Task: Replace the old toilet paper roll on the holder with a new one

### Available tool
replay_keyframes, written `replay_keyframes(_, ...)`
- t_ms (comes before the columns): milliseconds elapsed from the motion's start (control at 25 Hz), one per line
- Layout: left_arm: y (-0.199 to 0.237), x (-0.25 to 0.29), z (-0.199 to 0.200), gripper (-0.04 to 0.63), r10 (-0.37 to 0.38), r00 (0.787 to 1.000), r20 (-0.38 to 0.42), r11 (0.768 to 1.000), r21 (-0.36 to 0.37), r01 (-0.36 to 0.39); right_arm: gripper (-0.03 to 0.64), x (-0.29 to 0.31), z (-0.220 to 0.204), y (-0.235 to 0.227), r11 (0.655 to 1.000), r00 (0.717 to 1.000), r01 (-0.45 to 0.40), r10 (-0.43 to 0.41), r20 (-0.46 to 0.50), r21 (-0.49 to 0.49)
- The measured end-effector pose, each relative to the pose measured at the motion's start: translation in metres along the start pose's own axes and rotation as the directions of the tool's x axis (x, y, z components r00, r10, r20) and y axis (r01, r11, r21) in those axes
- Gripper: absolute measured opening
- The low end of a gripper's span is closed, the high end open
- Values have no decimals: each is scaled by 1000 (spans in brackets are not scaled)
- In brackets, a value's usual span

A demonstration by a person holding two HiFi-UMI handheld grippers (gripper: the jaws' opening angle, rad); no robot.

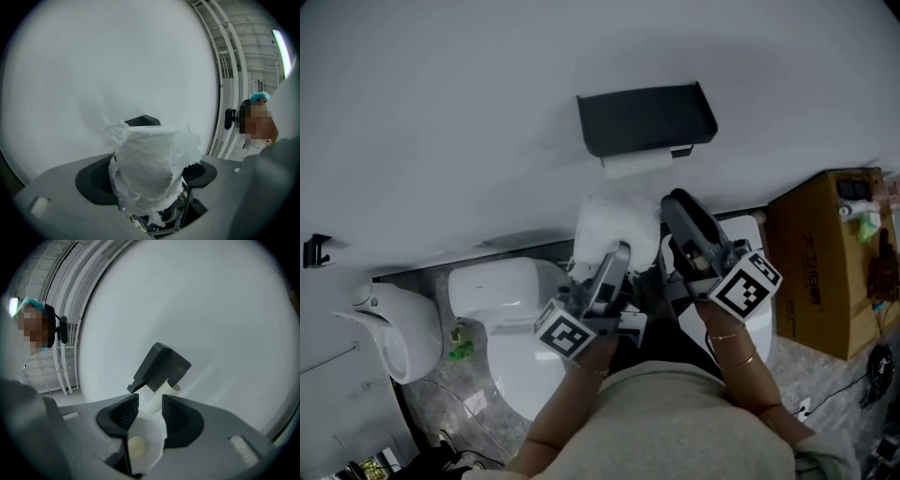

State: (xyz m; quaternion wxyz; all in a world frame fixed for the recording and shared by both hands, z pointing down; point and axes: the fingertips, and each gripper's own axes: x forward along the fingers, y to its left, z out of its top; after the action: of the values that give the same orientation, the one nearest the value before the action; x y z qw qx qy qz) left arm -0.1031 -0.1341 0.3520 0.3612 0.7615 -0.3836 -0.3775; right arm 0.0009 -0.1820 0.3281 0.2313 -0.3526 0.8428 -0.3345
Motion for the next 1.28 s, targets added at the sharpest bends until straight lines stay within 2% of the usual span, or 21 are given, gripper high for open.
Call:
replay_keyframes(240,14,0,5,417,8,1000,-13,1000,-15,-9,236,22,-11,-8,987,1000,-19,16,19,162)
replay_keyframes(360,21,2,8,417,11,1000,-17,1000,-22,-11,252,35,-16,-11,981,1000,-27,25,15,190)
replay_keyframes(520,27,7,10,417,3,999,-33,999,-32,-4,261,48,-20,-18,984,1000,-11,10,8,178)
replay_keyframes(920,44,18,19,417,-8,997,-70,999,-32,6,262,71,-22,-28,943,997,-63,44,67,326)
replay_keyframes(1280,42,22,14,417,-19,995,-96,999,-30,16,261,72,-15,-30,935,993,-95,67,93,342)
